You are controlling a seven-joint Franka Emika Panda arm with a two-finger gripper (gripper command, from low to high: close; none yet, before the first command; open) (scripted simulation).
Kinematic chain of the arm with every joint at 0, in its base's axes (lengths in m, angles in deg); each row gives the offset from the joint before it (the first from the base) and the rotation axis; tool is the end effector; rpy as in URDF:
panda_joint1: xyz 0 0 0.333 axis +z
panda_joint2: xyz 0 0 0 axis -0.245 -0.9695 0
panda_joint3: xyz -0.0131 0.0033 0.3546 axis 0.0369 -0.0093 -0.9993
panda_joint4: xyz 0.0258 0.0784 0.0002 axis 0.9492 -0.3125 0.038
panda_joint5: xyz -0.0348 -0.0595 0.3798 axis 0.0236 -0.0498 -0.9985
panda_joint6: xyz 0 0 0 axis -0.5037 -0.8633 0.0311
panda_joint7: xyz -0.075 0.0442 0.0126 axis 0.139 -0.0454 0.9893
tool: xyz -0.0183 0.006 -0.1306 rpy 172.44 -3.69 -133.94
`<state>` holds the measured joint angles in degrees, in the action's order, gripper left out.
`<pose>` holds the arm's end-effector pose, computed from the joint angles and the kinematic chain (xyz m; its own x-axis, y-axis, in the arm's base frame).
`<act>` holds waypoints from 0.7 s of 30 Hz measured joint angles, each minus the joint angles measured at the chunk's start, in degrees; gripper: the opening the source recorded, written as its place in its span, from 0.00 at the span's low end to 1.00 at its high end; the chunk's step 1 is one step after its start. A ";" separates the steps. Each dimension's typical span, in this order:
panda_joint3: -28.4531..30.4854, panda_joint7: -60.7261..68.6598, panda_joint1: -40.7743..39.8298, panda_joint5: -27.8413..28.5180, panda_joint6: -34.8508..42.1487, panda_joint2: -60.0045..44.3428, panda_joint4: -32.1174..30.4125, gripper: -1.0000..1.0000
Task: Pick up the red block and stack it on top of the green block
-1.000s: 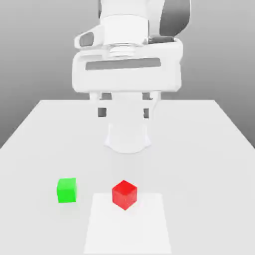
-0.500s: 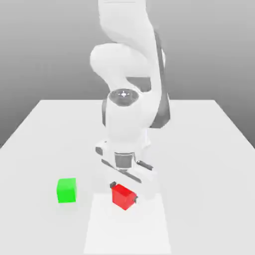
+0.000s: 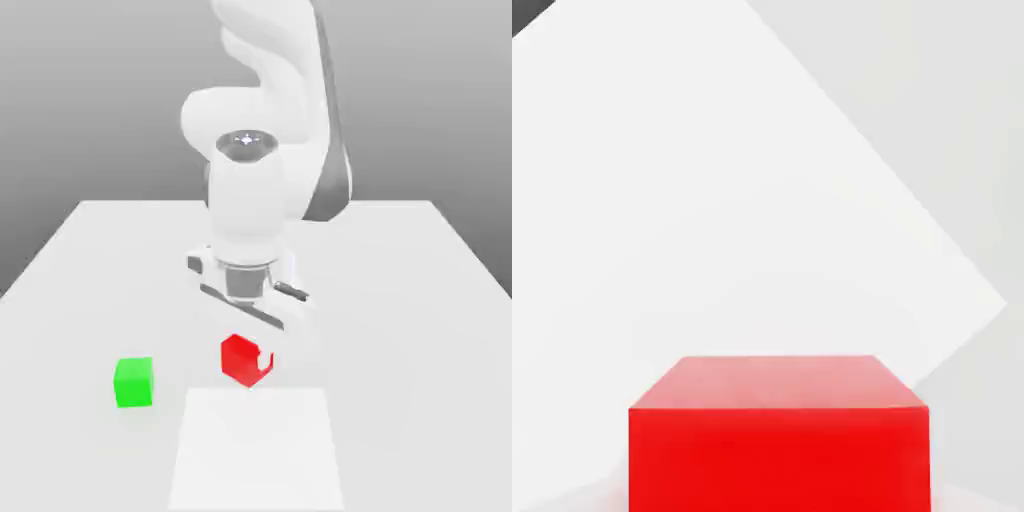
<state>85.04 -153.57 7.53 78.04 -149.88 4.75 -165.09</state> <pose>0.3287 -0.0332 0.2351 0.1201 -0.9928 0.0022 -0.9928 -0.1201 -0.0013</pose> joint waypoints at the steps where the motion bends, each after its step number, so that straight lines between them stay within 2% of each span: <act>1: 1.09 2.38 -0.66 0.44 0.57 0.46 0.12 0.00; 14: 15.46 34.17 -9.87 6.86 7.06 5.26 1.93 0.00; 17: 16.84 37.53 -9.39 5.20 3.22 1.09 2.23 0.00; 21: 16.41 42.00 -8.31 -0.79 -4.31 -6.96 2.52 0.00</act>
<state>101.45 -111.57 -0.78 77.24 -154.19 -2.20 -162.57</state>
